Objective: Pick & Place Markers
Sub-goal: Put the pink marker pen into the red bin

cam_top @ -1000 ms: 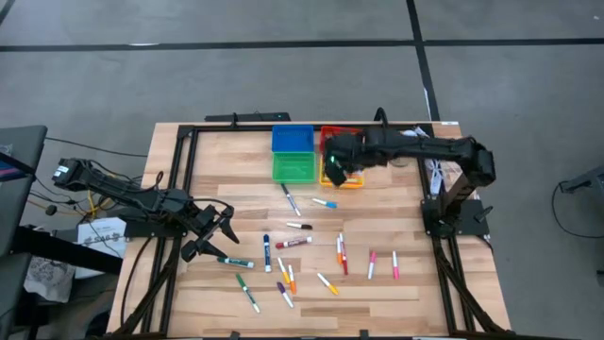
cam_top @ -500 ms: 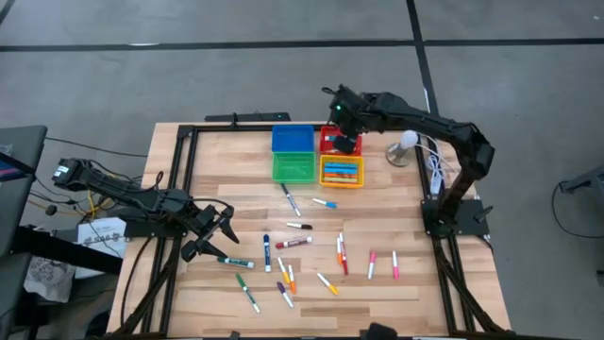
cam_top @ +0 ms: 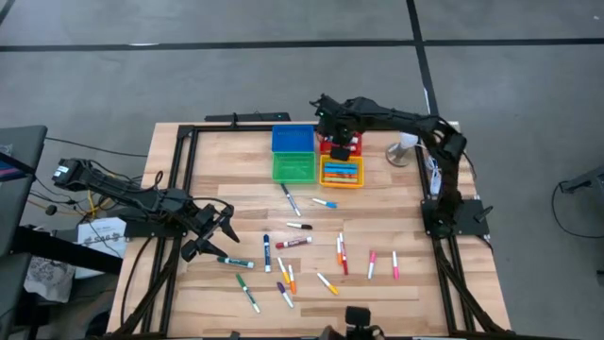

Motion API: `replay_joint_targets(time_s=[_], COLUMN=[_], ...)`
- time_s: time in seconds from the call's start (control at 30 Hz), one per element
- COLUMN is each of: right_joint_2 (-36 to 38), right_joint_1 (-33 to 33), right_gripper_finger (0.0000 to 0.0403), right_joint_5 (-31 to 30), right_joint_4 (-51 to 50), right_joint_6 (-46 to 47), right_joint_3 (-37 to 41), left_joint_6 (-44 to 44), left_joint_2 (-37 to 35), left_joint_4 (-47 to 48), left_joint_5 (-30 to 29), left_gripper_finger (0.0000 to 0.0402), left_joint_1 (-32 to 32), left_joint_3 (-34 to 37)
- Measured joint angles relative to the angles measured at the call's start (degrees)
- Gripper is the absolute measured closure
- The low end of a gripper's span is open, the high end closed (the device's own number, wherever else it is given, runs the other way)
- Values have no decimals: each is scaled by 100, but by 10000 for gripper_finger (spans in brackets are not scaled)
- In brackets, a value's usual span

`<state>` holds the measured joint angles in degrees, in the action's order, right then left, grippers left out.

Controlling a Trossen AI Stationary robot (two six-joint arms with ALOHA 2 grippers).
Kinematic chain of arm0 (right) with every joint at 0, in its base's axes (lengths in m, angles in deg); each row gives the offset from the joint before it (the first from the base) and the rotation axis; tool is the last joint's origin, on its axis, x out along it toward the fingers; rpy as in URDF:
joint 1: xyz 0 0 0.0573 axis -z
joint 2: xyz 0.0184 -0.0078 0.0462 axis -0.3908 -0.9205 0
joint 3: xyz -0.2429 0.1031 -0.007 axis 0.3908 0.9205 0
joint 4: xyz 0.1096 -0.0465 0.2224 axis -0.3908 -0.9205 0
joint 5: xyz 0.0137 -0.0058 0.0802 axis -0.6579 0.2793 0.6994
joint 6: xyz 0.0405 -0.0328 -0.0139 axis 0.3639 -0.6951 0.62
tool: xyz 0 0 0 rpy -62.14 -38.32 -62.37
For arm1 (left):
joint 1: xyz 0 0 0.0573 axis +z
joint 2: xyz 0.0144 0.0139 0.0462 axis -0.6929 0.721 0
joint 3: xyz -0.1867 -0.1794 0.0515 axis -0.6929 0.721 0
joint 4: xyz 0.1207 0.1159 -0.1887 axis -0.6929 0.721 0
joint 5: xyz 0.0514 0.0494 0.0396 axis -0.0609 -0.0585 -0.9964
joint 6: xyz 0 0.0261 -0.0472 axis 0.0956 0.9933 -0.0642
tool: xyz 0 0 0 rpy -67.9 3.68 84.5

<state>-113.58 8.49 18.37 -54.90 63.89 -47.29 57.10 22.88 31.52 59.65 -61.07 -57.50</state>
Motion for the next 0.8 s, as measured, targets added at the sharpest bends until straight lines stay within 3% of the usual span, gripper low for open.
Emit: replay_joint_targets(time_s=[0.33,0.8], right_joint_2=[-696,-742], right_joint_1=[302,375], right_gripper_finger=[341,316], right_joint_5=[158,554], right_joint_4=[99,139], right_joint_6=[-283,-382], right_joint_3=[4,2], left_joint_6=[-1,-2], left_joint_2=[0,-2], left_joint_4=[-135,-215], left_joint_5=[0,0], left_gripper_finger=[160,160], left_joint_1=[0,0], left_joint_3=[0,0])
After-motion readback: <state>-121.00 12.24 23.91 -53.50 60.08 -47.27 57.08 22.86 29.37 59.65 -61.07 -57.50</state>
